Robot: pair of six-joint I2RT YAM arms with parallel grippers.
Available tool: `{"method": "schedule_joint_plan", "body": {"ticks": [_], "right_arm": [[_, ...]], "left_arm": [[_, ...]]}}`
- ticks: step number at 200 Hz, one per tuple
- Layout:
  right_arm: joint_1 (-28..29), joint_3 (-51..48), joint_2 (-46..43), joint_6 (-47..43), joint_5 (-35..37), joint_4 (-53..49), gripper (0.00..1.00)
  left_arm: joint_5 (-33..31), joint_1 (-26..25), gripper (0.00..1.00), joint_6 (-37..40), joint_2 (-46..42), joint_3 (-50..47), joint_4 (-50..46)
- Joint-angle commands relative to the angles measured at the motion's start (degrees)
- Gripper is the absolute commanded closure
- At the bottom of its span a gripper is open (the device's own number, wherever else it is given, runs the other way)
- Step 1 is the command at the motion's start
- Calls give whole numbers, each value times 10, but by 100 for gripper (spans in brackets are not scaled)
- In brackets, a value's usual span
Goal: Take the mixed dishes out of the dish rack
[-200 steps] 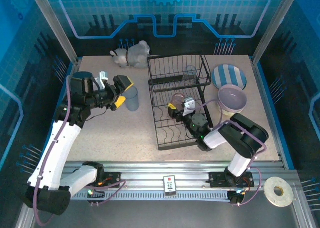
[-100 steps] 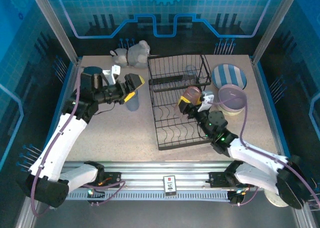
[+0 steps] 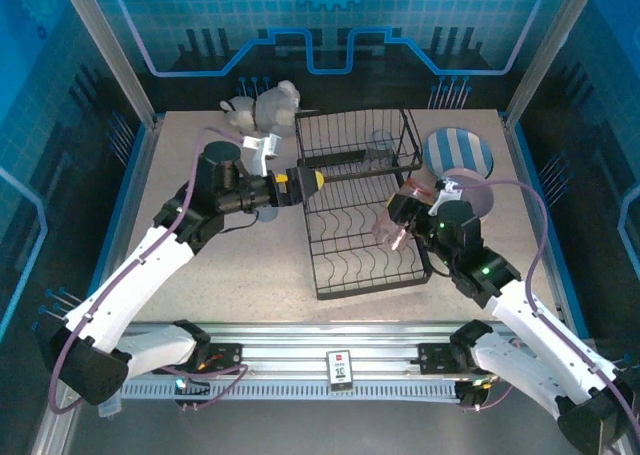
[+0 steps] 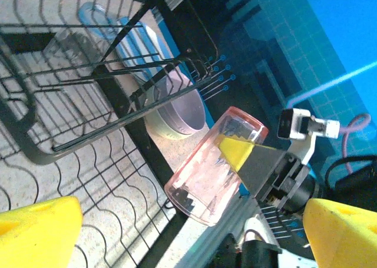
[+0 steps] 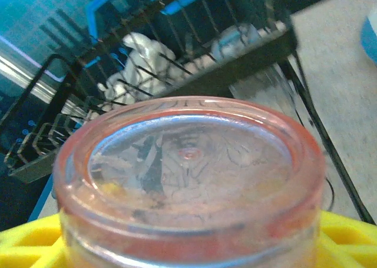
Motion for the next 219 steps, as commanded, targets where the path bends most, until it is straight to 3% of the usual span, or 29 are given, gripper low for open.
{"method": "schedule_joint_plan", "body": {"ticks": [1,31,86,114,149,219], "right_arm": [[-28,47,-9,84,-62,-71,50],[-69,61,-15,176,-125,-98,50],[-134,33,9,351,-284,-1,51],[-136,49,35,390,-318,21,50],[-139,33,71,477,-351,128,51],[-129,50,92,532,-410,192,50]], "left_arm": [[-7,-18,3,65,4,-26,93],[7,-43,3,102,22,-35,133],[3,-80,7,170,28,-32,125],[18,-94,10,209,21,-43,124],[16,-131,12,287,21,-48,100],[-89,-159,14,336,10,-79,158]]}}
